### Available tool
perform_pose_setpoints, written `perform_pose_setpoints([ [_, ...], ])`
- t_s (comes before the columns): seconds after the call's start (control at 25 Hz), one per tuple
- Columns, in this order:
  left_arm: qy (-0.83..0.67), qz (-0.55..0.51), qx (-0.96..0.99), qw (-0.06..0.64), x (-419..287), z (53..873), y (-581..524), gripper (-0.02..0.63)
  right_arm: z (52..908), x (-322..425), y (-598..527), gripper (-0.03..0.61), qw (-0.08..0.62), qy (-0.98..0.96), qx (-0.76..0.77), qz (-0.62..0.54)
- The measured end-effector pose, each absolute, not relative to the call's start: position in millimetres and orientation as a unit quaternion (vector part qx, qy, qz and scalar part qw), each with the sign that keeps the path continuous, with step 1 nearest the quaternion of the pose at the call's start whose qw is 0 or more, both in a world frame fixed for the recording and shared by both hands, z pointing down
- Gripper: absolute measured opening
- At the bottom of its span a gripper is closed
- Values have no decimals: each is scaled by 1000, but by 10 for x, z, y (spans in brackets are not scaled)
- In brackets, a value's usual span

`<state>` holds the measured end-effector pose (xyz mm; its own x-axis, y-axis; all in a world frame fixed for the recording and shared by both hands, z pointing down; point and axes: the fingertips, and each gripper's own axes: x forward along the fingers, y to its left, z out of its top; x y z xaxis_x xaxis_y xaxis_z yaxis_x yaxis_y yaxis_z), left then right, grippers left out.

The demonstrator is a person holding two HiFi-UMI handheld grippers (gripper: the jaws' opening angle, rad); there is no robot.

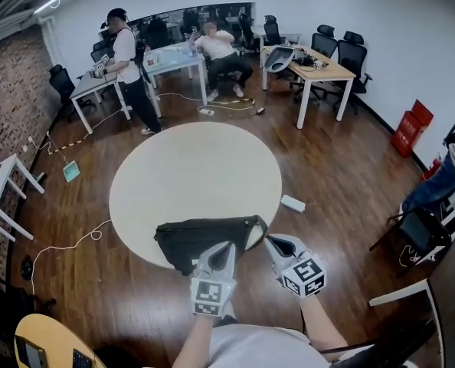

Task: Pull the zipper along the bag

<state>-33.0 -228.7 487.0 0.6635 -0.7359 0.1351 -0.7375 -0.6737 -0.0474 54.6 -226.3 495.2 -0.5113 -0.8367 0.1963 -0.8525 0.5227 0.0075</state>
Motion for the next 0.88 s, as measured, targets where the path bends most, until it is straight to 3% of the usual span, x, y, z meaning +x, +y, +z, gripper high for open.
perform_pose_setpoints([
  [0.16, -386, 78, 919, 6, -359, 4899, -2848, 17, 5094, 602, -2796, -11, 118, -860, 494, 53],
  [0.44, -367, 140, 917, 75, -22, 5429, -3245, 17, 5980, 1027, -3425, -11, 219, -844, 468, 145],
  [0.88, -360, 223, 883, 204, 592, 6428, -3358, 17, 7687, 1047, -4434, -11, 424, -844, 247, 219],
])
